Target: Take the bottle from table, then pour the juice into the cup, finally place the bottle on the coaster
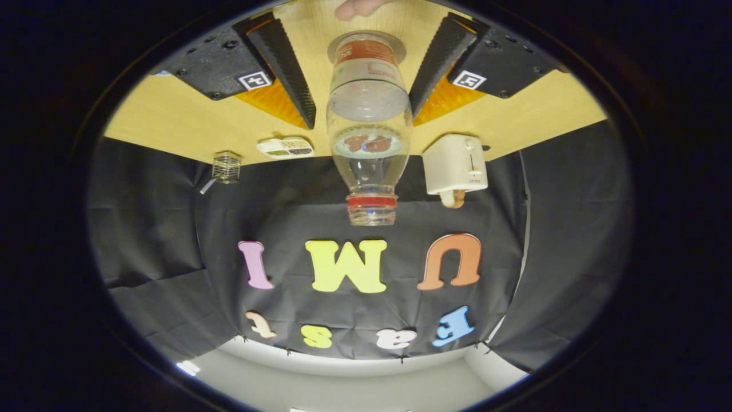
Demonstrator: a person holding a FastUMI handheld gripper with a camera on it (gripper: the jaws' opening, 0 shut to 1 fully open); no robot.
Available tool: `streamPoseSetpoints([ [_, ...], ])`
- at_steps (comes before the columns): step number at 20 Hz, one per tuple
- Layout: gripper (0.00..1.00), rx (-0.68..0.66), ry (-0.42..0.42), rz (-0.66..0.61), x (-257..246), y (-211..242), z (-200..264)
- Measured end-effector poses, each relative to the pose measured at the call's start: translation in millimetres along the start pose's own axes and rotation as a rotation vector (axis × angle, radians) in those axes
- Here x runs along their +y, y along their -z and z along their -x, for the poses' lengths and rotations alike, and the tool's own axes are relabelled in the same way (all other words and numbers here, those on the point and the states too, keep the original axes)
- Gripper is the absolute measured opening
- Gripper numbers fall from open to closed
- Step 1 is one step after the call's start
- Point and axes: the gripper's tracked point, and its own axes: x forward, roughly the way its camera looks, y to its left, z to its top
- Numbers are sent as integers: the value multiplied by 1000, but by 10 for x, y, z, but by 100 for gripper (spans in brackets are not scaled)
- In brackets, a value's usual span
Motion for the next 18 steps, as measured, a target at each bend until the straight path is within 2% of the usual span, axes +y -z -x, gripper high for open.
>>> streamPoseSetpoints([
  [6,100,-23,-4,-5,-14,-236,218],
  [13,100,-67,-19,-22,-45,-811,732],
  [18,100,-28,-35,-12,-47,-1198,1133],
])
